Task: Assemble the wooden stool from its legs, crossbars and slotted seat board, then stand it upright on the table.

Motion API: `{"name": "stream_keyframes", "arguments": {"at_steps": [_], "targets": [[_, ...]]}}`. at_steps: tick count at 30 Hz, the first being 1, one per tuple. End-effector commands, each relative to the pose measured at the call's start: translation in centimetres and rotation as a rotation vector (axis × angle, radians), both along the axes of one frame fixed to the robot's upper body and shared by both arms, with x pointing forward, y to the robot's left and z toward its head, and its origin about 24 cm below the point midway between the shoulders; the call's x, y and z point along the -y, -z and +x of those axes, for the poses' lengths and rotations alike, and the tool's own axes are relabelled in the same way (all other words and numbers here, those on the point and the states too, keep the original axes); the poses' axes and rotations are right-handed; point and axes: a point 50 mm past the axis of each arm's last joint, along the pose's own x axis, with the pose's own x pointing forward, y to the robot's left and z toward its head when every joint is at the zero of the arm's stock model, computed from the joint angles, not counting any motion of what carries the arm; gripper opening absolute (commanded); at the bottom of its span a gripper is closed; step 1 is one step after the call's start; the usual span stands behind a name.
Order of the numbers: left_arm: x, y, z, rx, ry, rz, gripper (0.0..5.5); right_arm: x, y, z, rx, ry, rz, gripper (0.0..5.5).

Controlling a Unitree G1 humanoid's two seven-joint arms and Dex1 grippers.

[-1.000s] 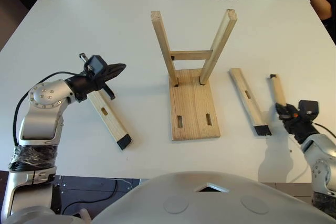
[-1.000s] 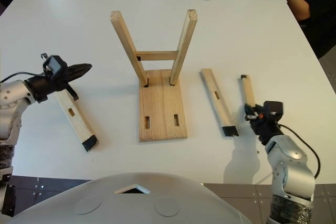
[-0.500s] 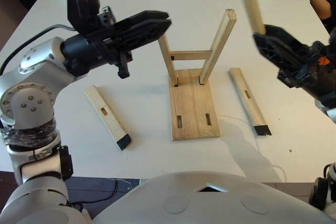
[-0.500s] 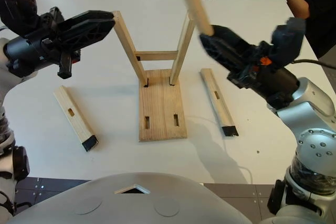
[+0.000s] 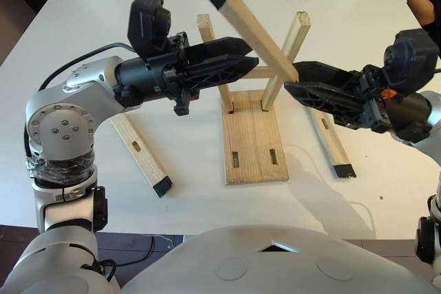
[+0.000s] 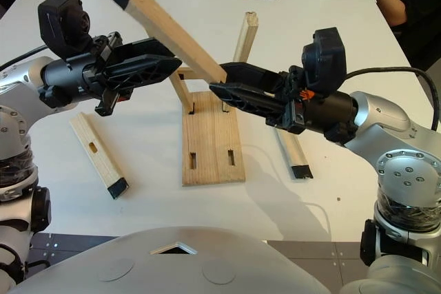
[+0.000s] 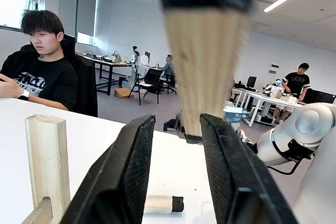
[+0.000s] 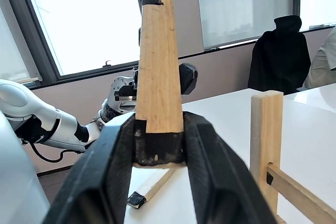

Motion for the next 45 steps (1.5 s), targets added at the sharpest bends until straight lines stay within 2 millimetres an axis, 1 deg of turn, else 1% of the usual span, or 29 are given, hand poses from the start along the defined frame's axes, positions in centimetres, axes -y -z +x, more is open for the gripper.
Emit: {"name": "stream_keyframes", "arguments": {"at_steps": [1,5,9,10,14,20,29,32,40,41,42,45], "targets": [[0.0,-0.5,-0.1,0.006,0.023,-0.007,1.59,0.1,0.5,0.0,-0.026,-0.017,-0.022,1.32],[-0.1,-0.4,-0.6,-0.011,0.071,0.0,2.16,0.3,0.7,-0.1,-0.031,-0.012,-0.03,1.32],[-0.1,-0.6,-0.5,0.0,0.072,0.003,2.72,0.2,1.0,-0.4,-0.041,-0.034,-0.05,1.32],[-0.1,-0.7,-0.6,0.003,0.082,-0.005,2.76,0.2,1.2,-0.5,-0.045,-0.039,-0.053,1.32],[-0.2,-1.1,-0.9,0.016,0.127,-0.026,2.76,0.0,1.7,-0.5,-0.06,-0.054,-0.078,1.32],[0.1,-0.8,-1.4,0.026,0.151,0.007,2.76,-0.3,2.2,0.2,-0.056,-0.06,-0.101,1.32],[0.1,-0.1,-1.0,0.032,0.129,0.047,2.76,-0.3,1.3,0.3,-0.03,-0.048,-0.031,1.32],[0.1,0.1,-0.9,0.035,0.12,0.052,2.76,-0.3,1.3,0.4,-0.027,-0.041,-0.034,1.32],[0.0,0.0,-0.7,0.042,0.122,0.053,1.6,-0.3,2.2,0.3,-0.043,-0.029,-0.077,1.32],[0.0,0.0,-0.7,0.043,0.122,0.054,1.52,-0.3,2.3,0.3,-0.042,-0.029,-0.077,1.32],[0.0,0.0,-0.7,0.044,0.123,0.055,1.31,-0.3,2.3,0.3,-0.042,-0.029,-0.076,1.32],[0.1,0.1,-0.7,0.046,0.124,0.055,1.3,-0.4,2.5,0.3,-0.046,-0.034,-0.085,1.32]]}}
